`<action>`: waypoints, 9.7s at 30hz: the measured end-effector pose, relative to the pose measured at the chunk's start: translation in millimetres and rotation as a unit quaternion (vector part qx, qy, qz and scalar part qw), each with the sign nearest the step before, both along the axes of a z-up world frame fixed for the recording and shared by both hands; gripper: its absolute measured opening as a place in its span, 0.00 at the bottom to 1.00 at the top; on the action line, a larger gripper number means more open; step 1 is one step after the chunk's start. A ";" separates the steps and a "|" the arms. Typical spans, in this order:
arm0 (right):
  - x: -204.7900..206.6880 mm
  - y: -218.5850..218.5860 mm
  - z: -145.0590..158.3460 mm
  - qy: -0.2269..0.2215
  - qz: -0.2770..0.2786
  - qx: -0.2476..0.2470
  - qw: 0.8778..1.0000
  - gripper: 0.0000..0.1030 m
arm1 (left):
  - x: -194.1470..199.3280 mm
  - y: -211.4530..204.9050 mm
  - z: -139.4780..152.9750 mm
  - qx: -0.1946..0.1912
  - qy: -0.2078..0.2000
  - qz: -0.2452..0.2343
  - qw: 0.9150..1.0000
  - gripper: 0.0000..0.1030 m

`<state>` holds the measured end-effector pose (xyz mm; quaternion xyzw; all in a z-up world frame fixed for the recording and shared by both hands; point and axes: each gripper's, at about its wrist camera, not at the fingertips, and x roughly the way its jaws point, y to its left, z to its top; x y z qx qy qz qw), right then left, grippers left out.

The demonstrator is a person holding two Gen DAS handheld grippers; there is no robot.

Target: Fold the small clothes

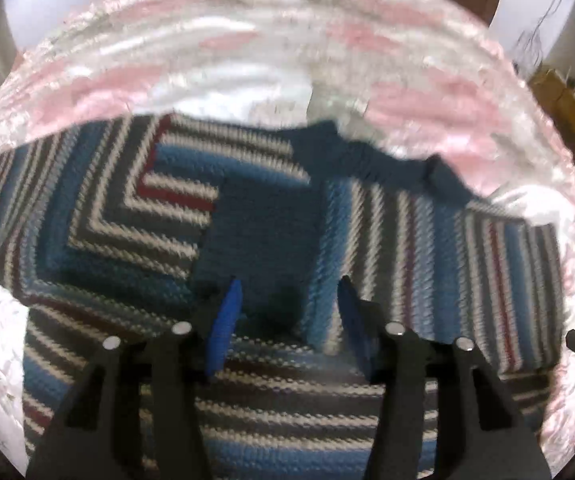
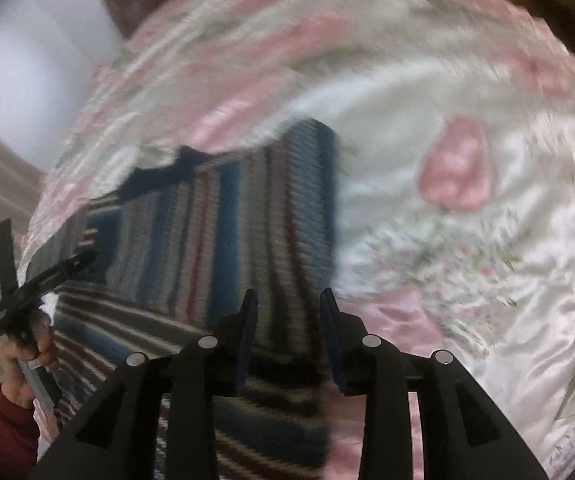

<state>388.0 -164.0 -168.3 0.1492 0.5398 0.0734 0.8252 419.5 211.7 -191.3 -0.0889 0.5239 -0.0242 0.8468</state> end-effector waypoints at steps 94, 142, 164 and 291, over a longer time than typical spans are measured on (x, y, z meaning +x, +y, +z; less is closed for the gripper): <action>-18.2 57.8 -28.8 0.032 0.022 -0.042 0.998 0.69 | 1.6 -49.3 34.0 -0.040 -0.086 -0.075 0.993 0.11; 89.9 223.4 -13.9 0.011 0.141 -0.078 0.987 0.14 | 38.7 127.7 -33.5 0.052 0.056 -0.011 0.997 0.63; 68.3 98.5 -44.3 0.071 0.030 0.087 0.993 0.15 | 7.8 119.4 -18.1 0.074 0.026 -0.014 0.997 0.65; -78.8 34.4 26.9 0.050 0.079 0.047 0.995 0.83 | -106.8 138.6 42.4 0.001 0.037 -0.090 0.995 0.67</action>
